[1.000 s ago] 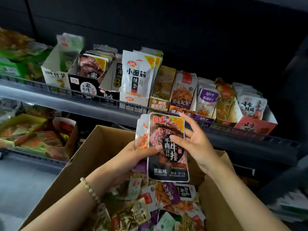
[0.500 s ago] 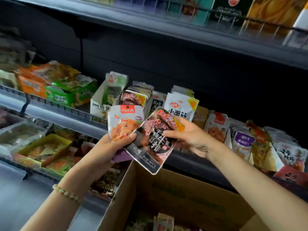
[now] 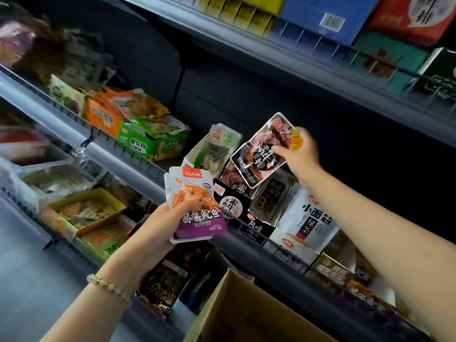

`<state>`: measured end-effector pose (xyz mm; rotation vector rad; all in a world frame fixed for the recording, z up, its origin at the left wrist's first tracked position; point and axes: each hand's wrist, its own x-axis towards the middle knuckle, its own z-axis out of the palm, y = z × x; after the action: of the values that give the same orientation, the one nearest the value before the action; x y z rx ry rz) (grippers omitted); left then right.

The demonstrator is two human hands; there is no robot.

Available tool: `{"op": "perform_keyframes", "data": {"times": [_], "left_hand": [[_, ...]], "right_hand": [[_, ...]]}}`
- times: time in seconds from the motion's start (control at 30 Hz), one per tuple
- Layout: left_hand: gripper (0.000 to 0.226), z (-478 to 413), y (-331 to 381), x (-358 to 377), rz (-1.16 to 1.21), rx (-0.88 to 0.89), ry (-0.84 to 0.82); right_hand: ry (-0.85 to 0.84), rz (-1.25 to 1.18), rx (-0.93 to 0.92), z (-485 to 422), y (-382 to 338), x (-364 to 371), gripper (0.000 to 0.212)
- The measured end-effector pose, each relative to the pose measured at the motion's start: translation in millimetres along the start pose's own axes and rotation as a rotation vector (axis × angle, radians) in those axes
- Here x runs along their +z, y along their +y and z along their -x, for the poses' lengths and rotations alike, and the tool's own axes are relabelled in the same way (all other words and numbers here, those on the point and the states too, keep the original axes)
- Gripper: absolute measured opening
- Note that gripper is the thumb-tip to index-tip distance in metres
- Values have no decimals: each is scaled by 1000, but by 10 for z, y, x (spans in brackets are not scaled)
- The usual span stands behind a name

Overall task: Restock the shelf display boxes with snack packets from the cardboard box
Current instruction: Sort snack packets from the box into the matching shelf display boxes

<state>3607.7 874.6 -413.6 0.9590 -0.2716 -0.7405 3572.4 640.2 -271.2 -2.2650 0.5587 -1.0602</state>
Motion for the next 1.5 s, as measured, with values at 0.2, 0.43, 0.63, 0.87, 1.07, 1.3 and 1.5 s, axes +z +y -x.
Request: {"op": "perform_keyframes", "data": {"times": [0.2,0.43,0.63,0.87,1.07,1.3,1.5], "left_hand": [[15,65,27,21,-14,-9,-44],[22,91,-21,37,-62,-9,-78],[26,163,-55,157,-131,42,-122],[38,367,-276,597,-315,32,-272],[65,670,-537,969,-374,-11,-409],[49,831,-681,1749,-272,-22,-415],[38,592,-1032,2182,-501,-115,-441]], "right_hand": [[-299,172,-61,61,274,434,63],[-356,345,11,81,465,575,53],[-314,41,-66,388,-62,207,26],[-672,-149,285,1221,-14,-604,35],[-482,-424,514,1639,328,-1385,36],[-348,-849,752,2018,820,-1927,52],[-182,-599,674,2027,1157,-2598,39]]}}
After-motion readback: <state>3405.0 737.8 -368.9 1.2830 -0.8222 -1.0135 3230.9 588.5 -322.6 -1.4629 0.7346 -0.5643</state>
